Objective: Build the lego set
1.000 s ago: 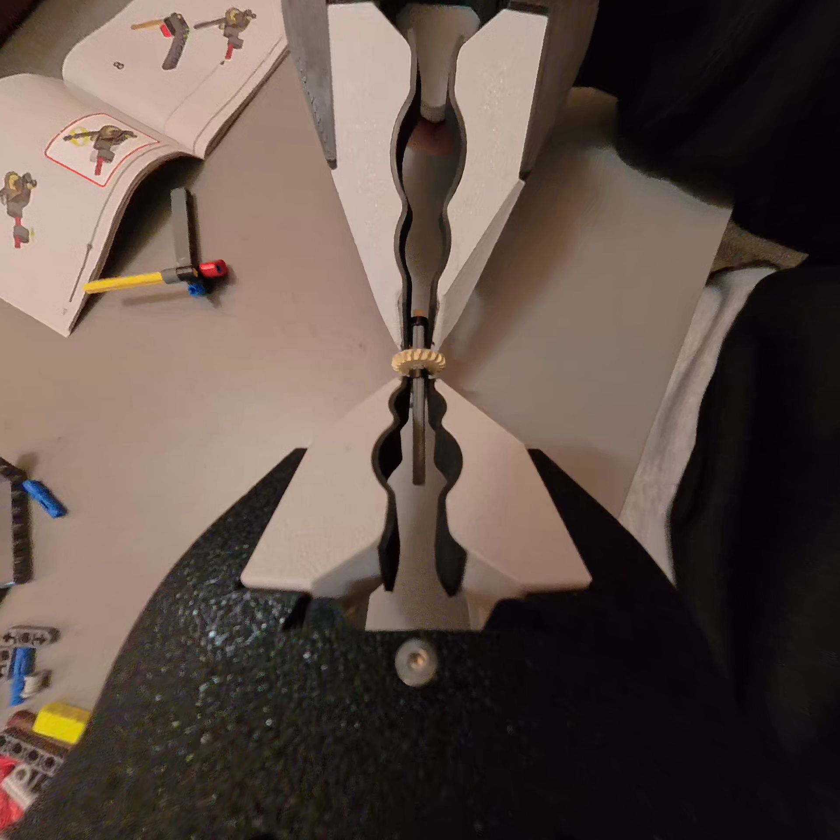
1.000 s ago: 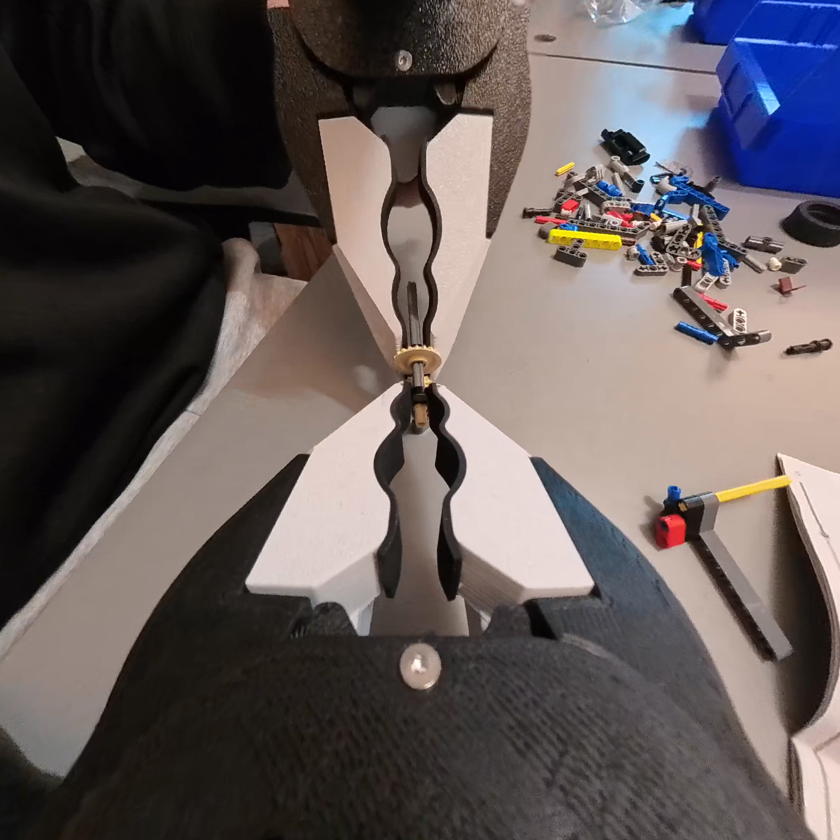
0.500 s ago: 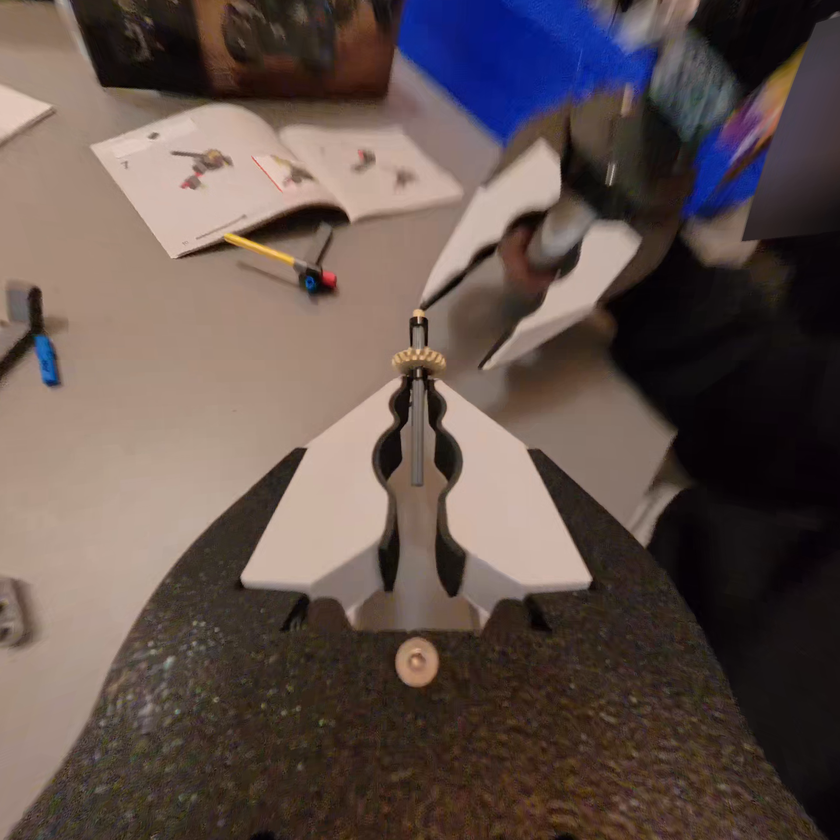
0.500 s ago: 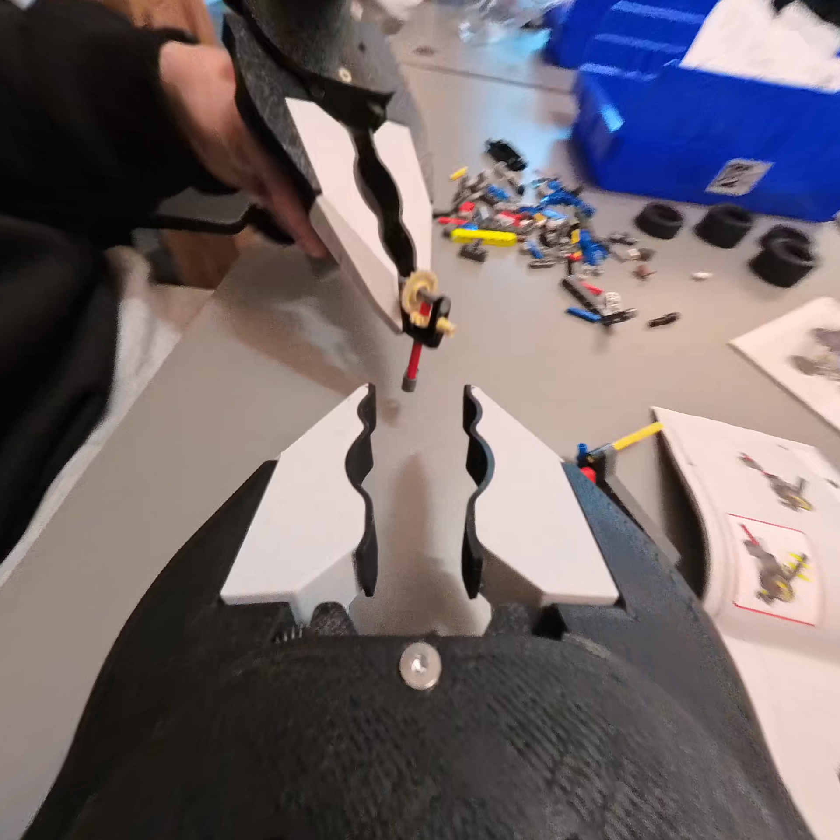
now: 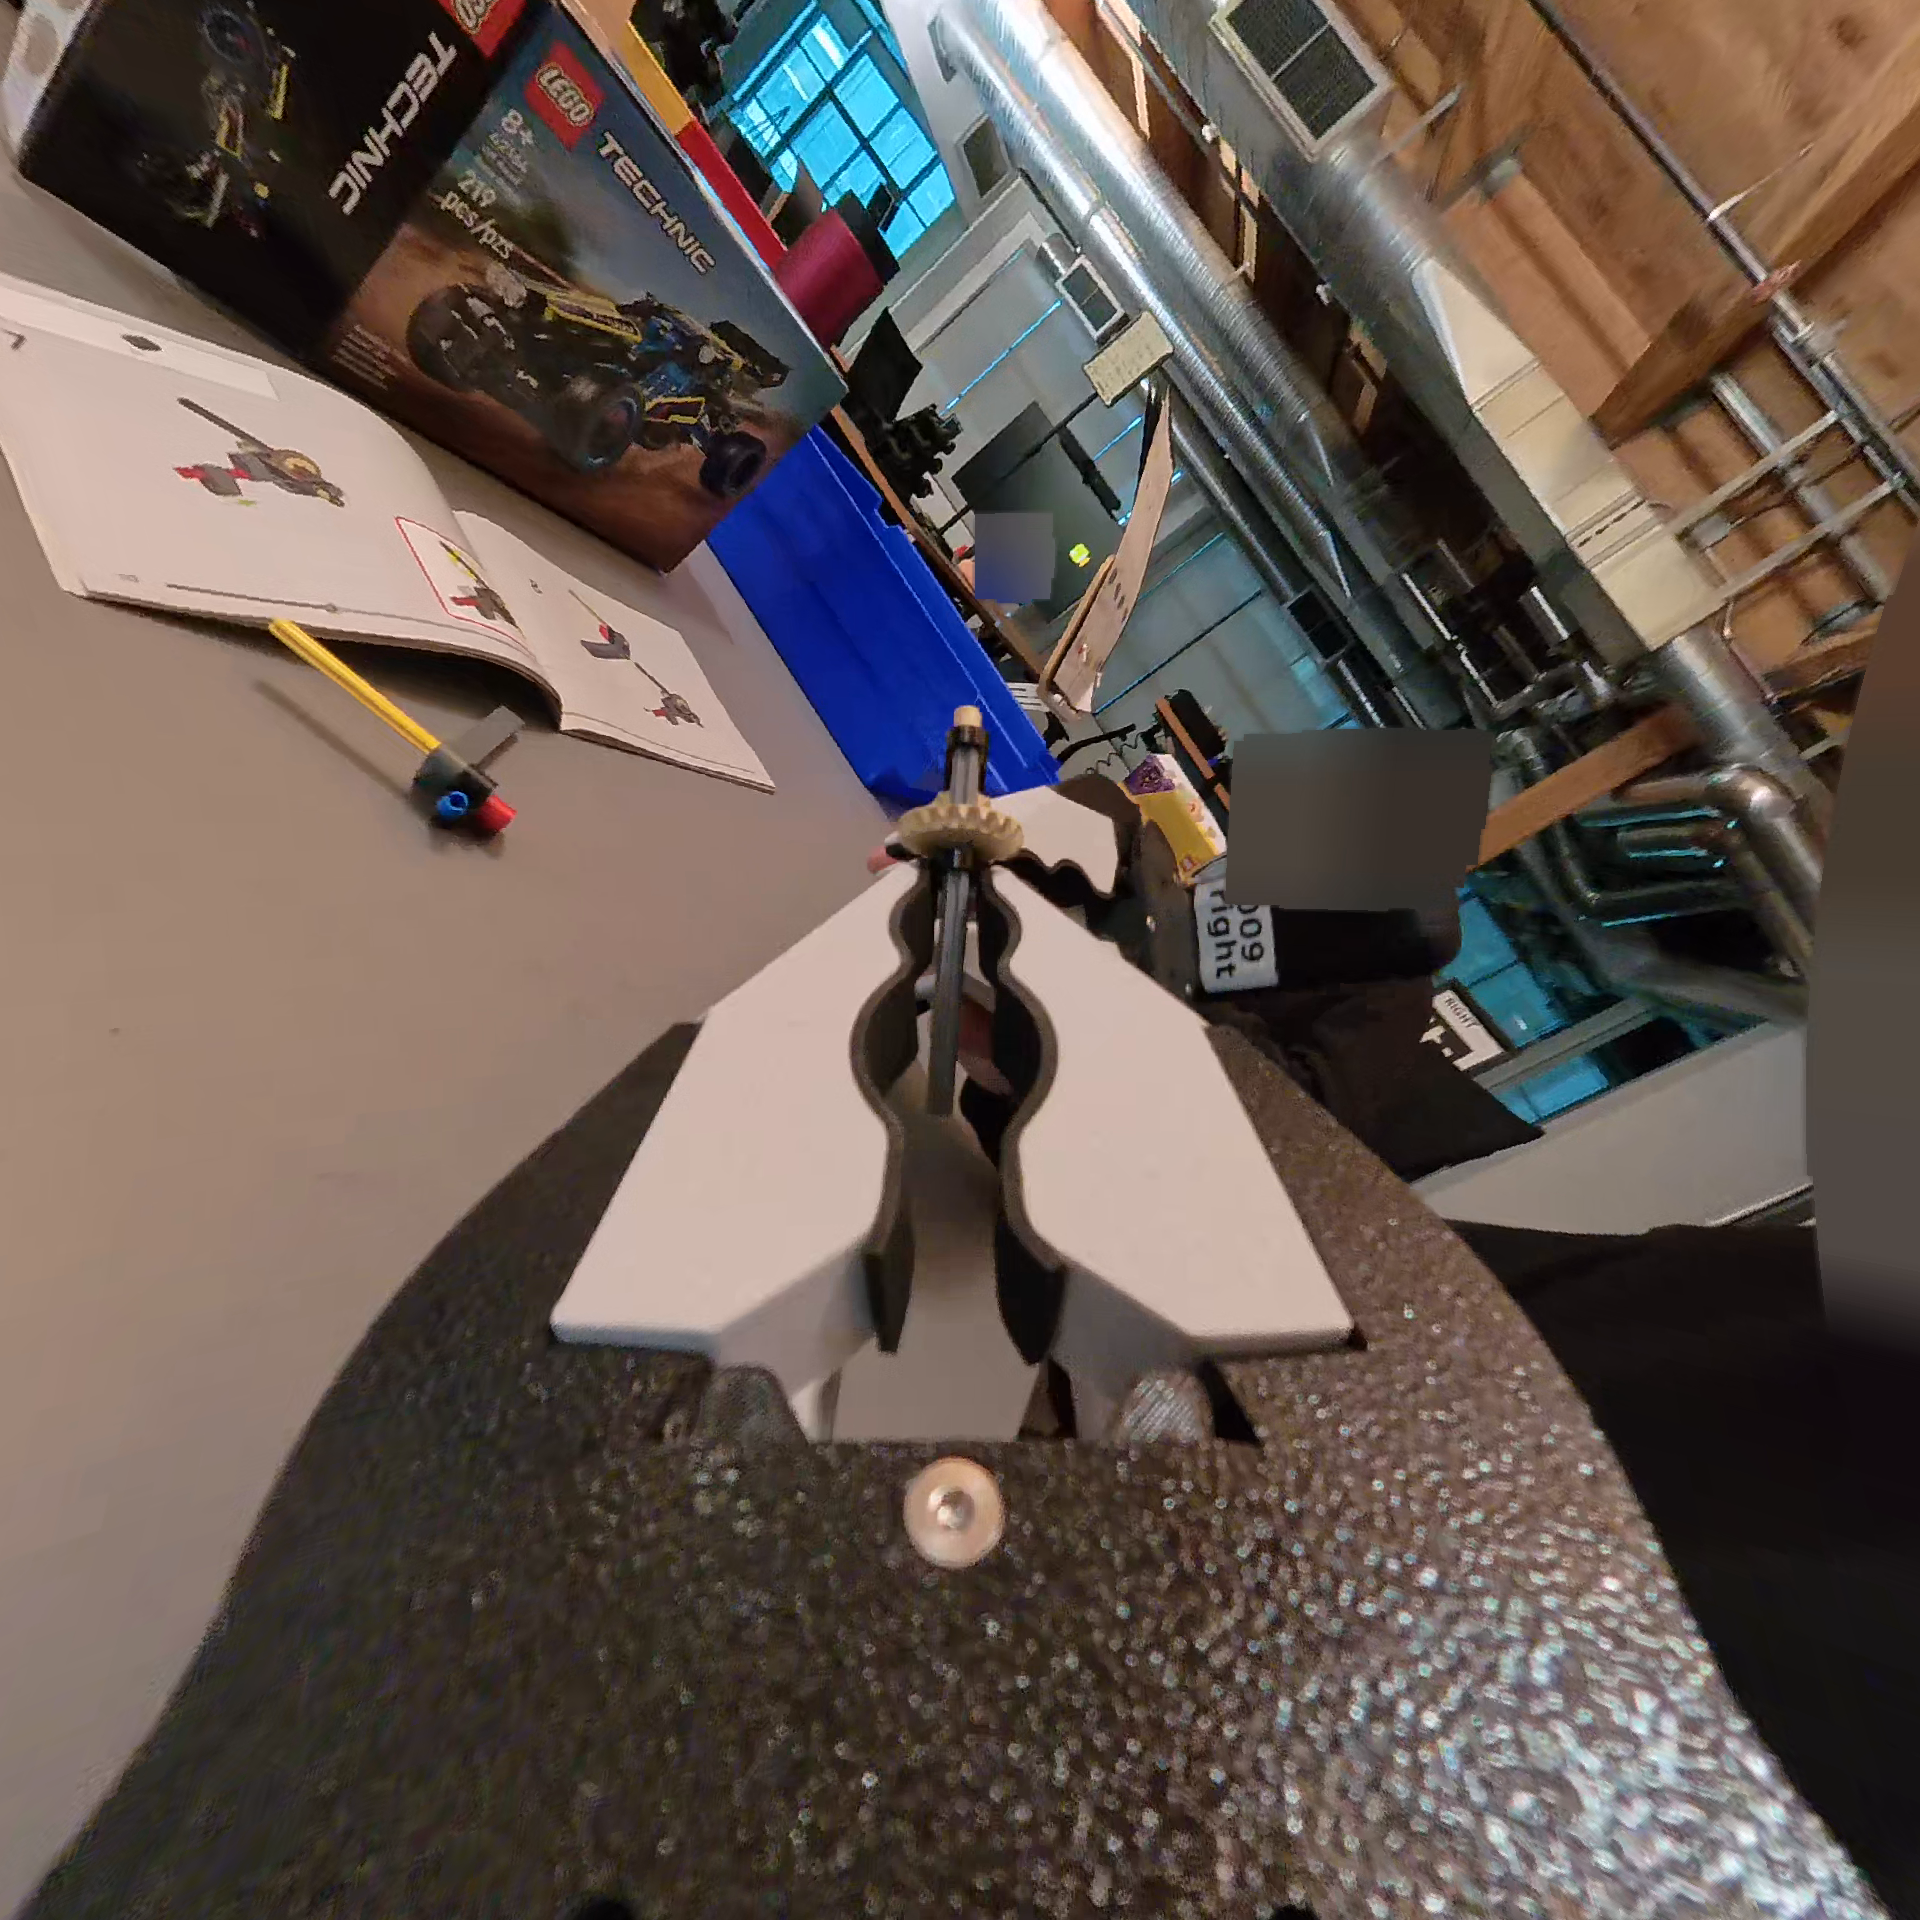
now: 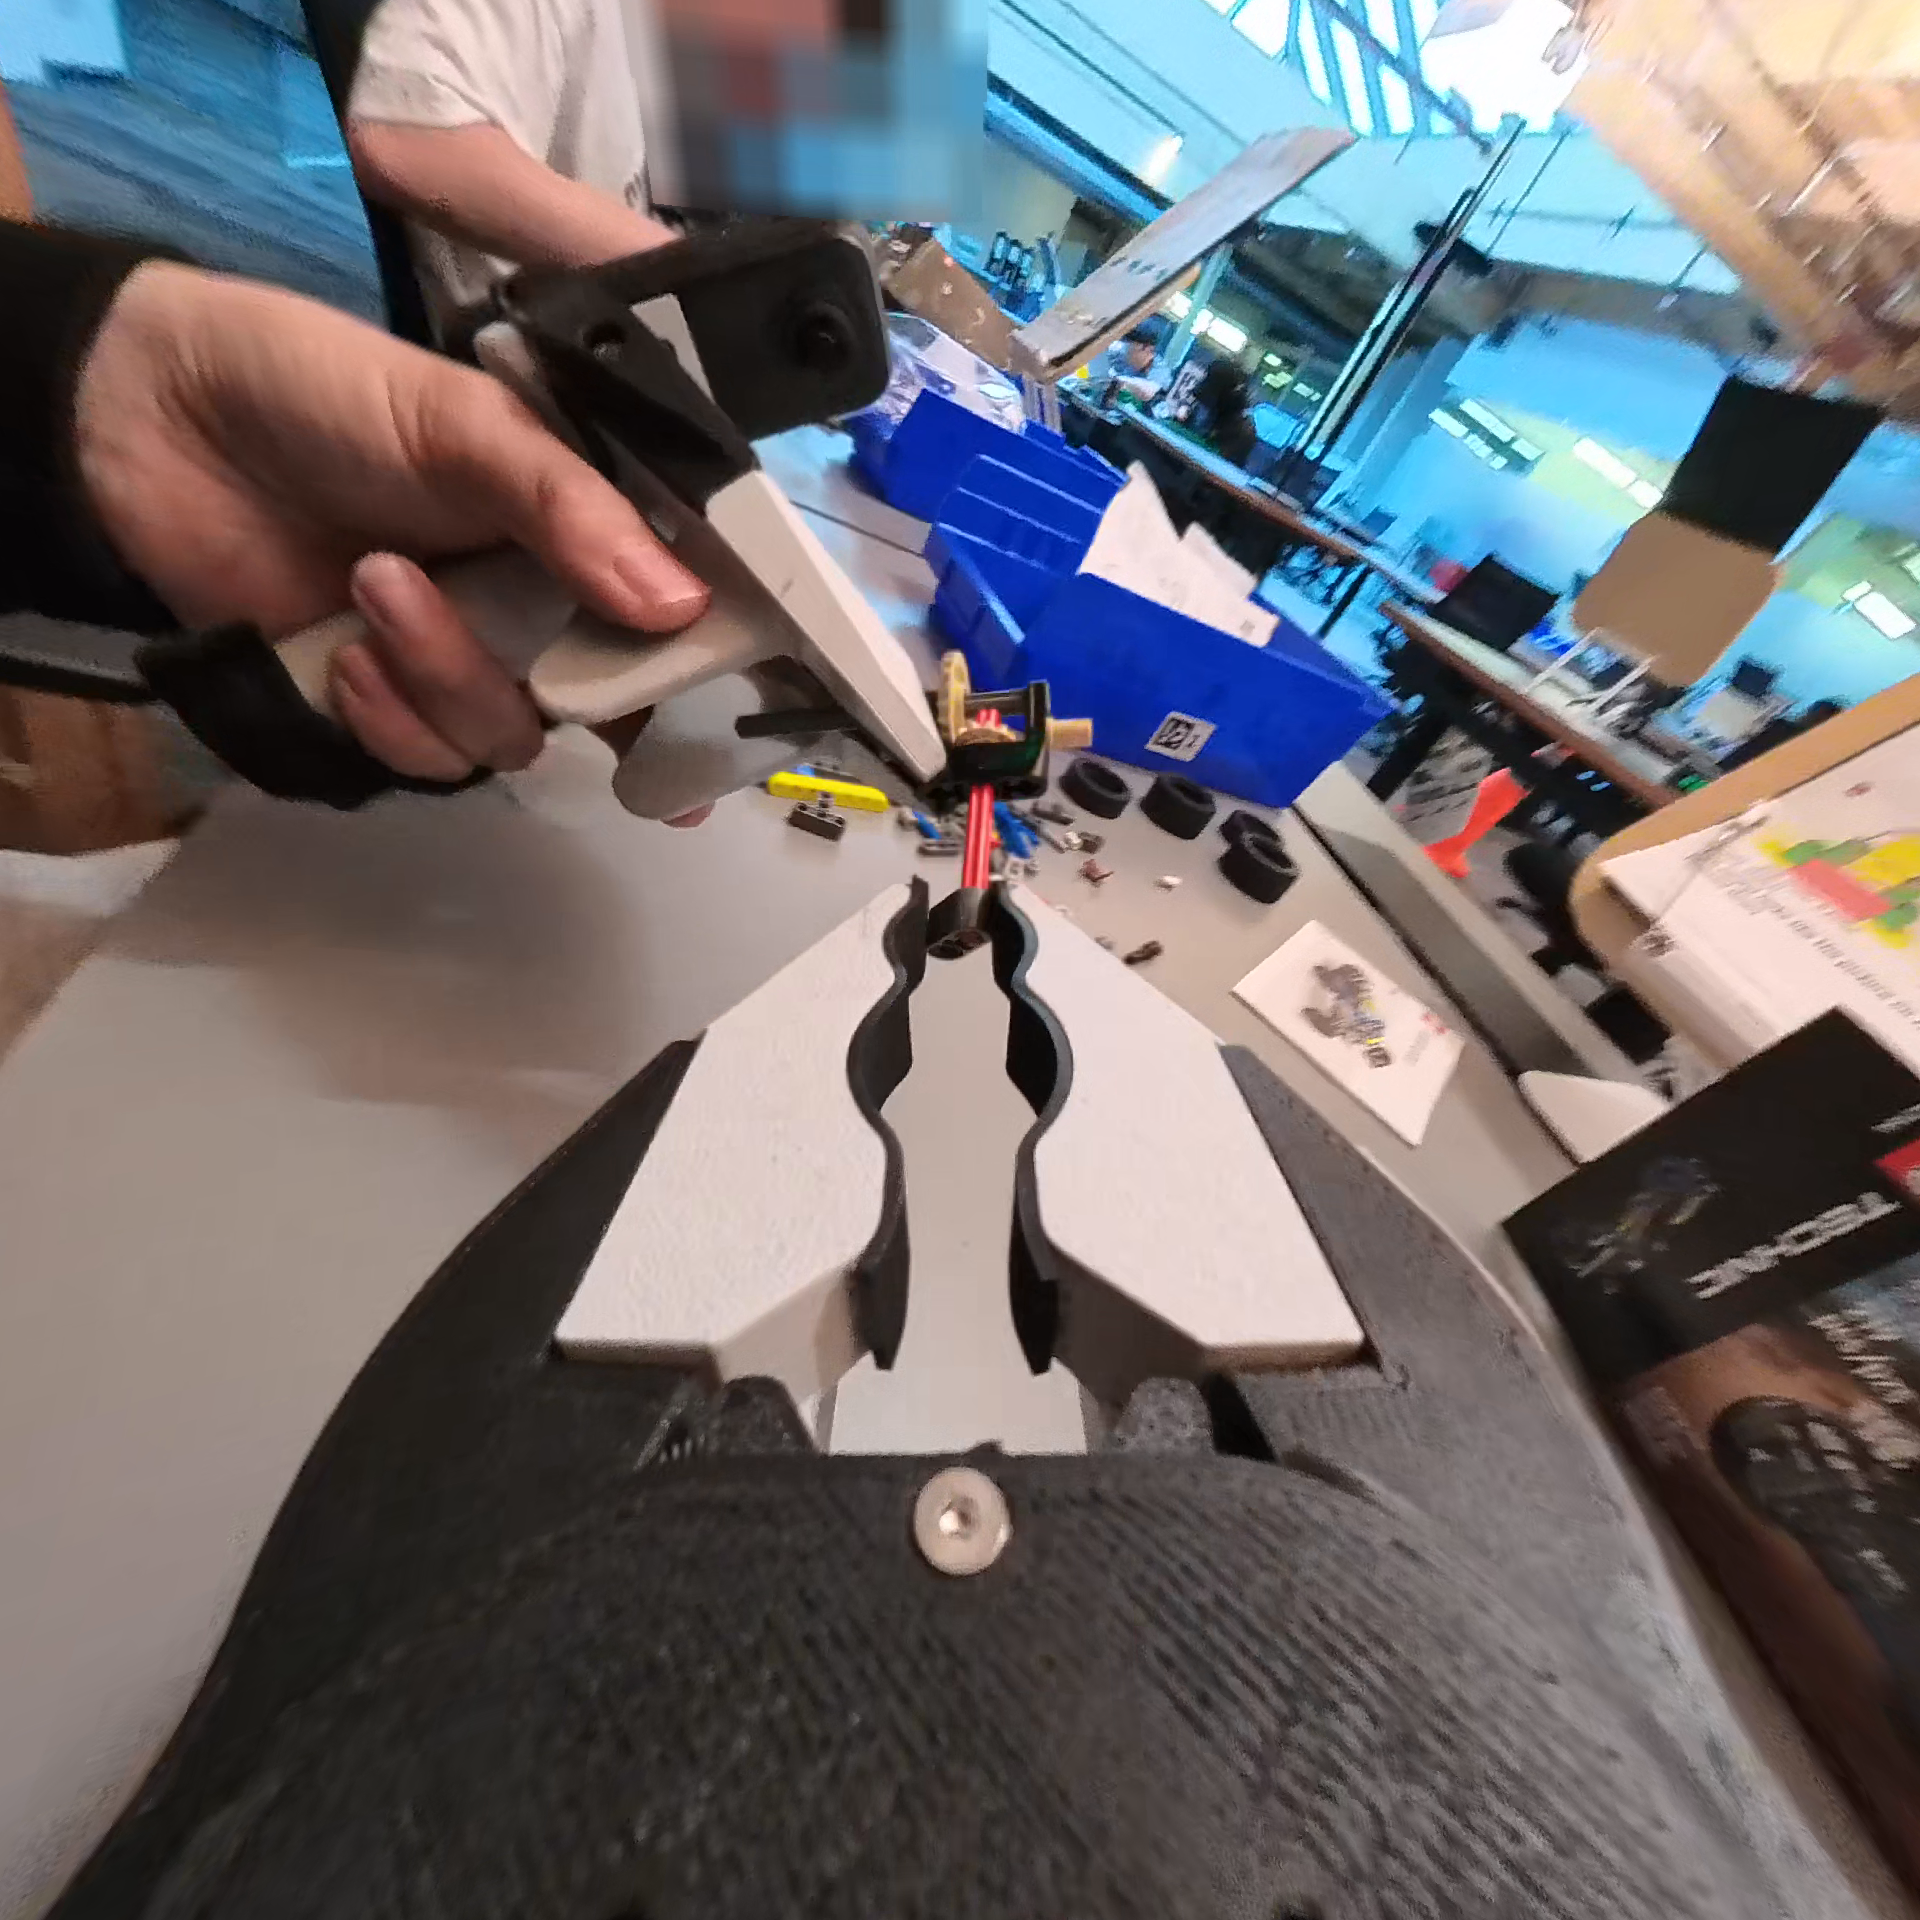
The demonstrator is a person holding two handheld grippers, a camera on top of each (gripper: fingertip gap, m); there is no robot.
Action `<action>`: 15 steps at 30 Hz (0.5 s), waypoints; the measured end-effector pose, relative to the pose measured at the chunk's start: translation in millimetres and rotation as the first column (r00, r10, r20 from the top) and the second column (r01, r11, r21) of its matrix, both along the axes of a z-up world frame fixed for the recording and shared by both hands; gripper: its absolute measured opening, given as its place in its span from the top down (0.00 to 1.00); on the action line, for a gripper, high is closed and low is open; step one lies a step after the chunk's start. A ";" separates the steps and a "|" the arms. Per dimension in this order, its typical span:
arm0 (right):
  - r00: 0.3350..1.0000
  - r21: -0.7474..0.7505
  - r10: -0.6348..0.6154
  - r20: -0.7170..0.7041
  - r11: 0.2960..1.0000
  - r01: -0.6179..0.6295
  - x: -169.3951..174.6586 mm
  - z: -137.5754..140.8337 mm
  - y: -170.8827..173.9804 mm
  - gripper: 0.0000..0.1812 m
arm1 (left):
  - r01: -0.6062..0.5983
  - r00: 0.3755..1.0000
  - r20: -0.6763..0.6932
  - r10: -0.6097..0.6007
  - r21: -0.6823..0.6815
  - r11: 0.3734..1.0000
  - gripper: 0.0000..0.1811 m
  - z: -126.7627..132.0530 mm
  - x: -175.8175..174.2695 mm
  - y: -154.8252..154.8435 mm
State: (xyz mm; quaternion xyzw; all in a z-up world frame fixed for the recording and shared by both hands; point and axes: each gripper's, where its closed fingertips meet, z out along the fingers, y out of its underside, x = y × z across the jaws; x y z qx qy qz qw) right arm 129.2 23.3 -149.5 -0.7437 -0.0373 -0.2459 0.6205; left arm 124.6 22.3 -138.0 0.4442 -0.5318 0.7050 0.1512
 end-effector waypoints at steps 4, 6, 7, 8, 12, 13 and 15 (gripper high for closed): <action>0.982 -0.052 -0.041 0.184 0.997 0.052 1.3 1.5 -1.0 0.94 | 0.013 0.997 -0.071 -0.016 -0.051 0.999 0.97 -0.2 -0.7 0.0; 0.949 -0.085 -0.062 0.308 0.992 0.092 1.1 3.8 -1.9 0.94 | 0.025 0.992 -0.120 -0.037 -0.103 0.994 0.97 0.8 -2.3 -0.2; 0.931 -0.099 -0.075 0.358 0.988 0.117 1.4 5.0 -2.3 0.94 | 0.027 0.989 -0.138 -0.045 -0.126 0.992 0.97 1.4 -2.9 -0.2; 0.916 -0.106 -0.088 0.392 0.984 0.140 2.0 5.8 -2.3 0.94 | 0.027 0.988 -0.148 -0.048 -0.139 0.990 0.97 1.8 -3.2 -0.2; 0.999 0.001 -0.049 0.017 0.999 0.049 0.8 6.6 -0.5 0.94 | 0.000 1.000 0.021 0.000 -0.015 1.000 0.95 5.1 -4.7 2.4; 0.995 0.055 -0.023 -0.101 0.998 0.029 2.0 9.0 -2.7 0.95 | -0.003 0.994 0.106 -0.002 0.050 0.999 0.90 8.3 -7.4 2.2; 0.928 0.140 0.104 -0.358 0.989 -0.057 -3.6 9.8 -6.3 0.95 | -0.037 0.952 0.303 -0.041 0.248 0.968 0.78 11.6 -13.0 4.1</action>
